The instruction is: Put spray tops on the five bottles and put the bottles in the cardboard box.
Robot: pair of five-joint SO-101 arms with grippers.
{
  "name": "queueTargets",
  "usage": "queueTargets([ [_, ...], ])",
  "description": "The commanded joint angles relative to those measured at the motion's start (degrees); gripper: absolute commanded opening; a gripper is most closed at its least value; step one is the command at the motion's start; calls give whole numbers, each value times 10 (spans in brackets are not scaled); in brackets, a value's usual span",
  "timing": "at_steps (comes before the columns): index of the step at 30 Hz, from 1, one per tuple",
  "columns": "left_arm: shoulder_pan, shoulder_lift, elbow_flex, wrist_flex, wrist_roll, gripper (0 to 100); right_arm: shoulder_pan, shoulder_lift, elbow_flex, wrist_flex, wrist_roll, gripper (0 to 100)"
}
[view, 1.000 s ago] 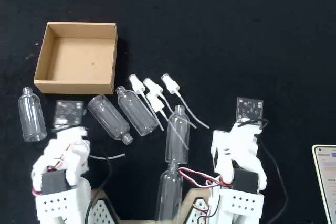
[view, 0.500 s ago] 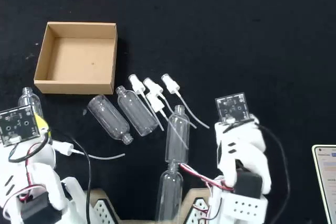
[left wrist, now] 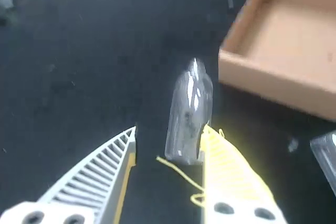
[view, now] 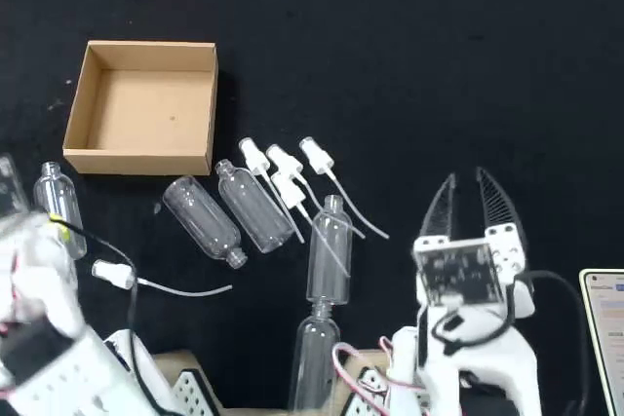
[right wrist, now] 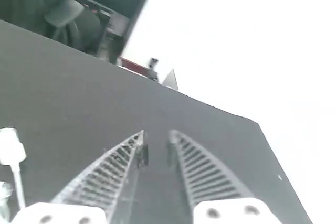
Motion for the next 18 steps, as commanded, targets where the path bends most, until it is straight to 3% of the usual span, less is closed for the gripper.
queueTargets([
  [1, -6, 185, -107, -9, -3, 190, -56, 46, -56, 25, 1, 119],
  [5, -5, 326, -187, -9, -6, 198, -138, 182, -102, 36, -34, 119],
  [10, -4, 513, -292, 9, -6, 291, -261, 332, -167, 68, -90, 120],
  [18, 32, 813, -523, 83, -8, 292, -414, 394, -126, 72, -103, 120],
])
